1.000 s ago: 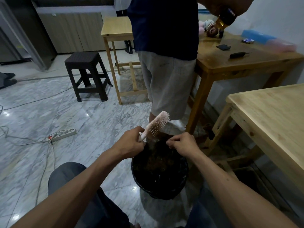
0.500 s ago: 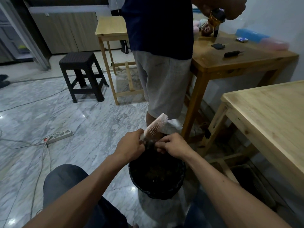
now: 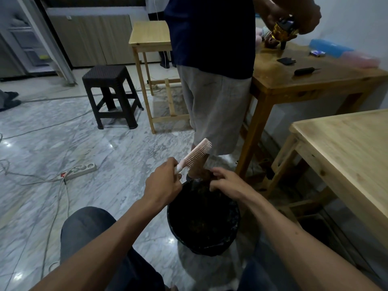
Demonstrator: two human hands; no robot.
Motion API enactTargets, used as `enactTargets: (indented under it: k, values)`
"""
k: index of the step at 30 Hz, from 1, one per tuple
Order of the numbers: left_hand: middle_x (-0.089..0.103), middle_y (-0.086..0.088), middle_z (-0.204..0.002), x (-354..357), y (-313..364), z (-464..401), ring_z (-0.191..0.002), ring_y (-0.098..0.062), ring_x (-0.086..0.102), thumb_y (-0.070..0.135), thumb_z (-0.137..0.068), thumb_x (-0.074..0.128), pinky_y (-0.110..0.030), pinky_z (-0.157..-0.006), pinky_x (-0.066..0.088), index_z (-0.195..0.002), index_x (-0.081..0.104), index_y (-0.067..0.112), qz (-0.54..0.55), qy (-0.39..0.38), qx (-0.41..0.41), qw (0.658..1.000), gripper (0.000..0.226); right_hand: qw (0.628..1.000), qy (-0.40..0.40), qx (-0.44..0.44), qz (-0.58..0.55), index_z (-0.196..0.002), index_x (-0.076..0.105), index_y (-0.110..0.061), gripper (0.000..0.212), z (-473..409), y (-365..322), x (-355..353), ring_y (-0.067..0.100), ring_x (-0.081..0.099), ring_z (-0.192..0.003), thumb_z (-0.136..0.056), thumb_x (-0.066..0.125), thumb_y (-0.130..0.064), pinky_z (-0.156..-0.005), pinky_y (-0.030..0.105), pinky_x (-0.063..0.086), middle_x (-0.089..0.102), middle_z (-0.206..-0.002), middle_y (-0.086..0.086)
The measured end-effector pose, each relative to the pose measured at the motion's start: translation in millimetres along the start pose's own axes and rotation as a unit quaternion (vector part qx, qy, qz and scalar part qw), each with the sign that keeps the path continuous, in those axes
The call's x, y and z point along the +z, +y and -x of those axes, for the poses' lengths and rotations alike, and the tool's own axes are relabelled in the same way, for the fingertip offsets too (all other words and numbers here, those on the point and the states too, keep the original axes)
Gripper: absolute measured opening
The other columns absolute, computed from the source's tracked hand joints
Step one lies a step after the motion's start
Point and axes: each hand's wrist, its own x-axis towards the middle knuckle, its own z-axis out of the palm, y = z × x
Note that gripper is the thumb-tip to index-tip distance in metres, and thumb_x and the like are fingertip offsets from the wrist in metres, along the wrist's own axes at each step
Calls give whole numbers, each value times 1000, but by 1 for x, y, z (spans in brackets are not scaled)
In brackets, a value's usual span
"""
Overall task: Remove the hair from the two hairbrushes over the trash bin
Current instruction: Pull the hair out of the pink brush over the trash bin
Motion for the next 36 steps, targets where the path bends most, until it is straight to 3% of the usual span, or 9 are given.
enactTargets:
  k: [5,8,11,18,22,25,28,32,36]
  values:
    - [58,-2,-96,1,1,1,-78,-24,54,25,-91,60,-33,-58,37,-108,55,18,-3,10,28,1000,19,992,19,-58,-112,-130,71,-27,57,0,-14,9,6,68,-112,-81,79,-54,-100,30,49,75,-120,-11]
    - [62,0,-92,-1,0,1,-74,-23,55,26,-92,59,-34,-56,39,-107,58,20,-4,27,11,1000,16,985,81,-82,-129,-97,83,-24,10,-8,-6,16,1,74,-79,-90,79,-31,-84,28,54,81,-82,-9]
    - [65,-2,-84,-4,-6,-2,-69,-23,58,24,-93,57,-38,-57,46,-102,61,18,17,47,-42,998,12,986,101,-67,-119,-86,82,-22,7,-6,2,16,7,75,-76,-92,78,-24,-81,27,55,81,-76,-5]
    - [63,-5,-69,-10,-24,-10,-57,-23,58,23,-92,57,-30,-49,37,-97,64,12,72,41,-119,989,14,997,75,-23,-2,-100,83,-23,11,2,21,0,13,75,-93,-92,76,-28,-88,36,59,82,-91,-6]
    - [61,-2,-70,-4,-14,-3,-57,-18,53,22,-94,57,-31,-47,32,-97,63,13,54,33,-43,997,11,1000,15,-19,0,-148,55,-26,67,3,6,1,15,53,-133,-83,70,-19,-104,32,46,57,-145,-4]
    - [62,-2,-79,-2,-6,-1,-62,-20,52,23,-94,57,-31,-48,30,-98,62,15,23,27,25,999,10,992,20,-45,-114,-154,47,-30,86,2,-9,3,15,49,-136,-72,71,-40,-111,36,39,52,-148,-6]
    - [62,-1,-88,0,-2,1,-71,-24,54,24,-93,57,-31,-53,32,-101,61,17,2,18,86,996,12,986,32,-57,-155,-135,66,-33,77,-3,-15,5,12,64,-123,-69,76,-72,-112,43,44,71,-130,-9]
    - [60,-2,-88,0,-1,0,-70,-24,53,25,-93,56,-31,-53,32,-100,59,16,-19,21,90,996,12,974,104,-88,-180,-90,85,-23,22,-11,-6,10,21,77,-95,-88,78,-44,-102,47,56,82,-89,1]
    - [60,-6,-76,-2,-14,-4,-62,-24,52,21,-94,55,-33,-48,32,-92,60,10,0,32,-11,999,12,969,149,-76,-181,-76,82,-24,18,-2,-1,4,15,73,-78,-93,76,-27,-79,28,56,78,-72,-2]
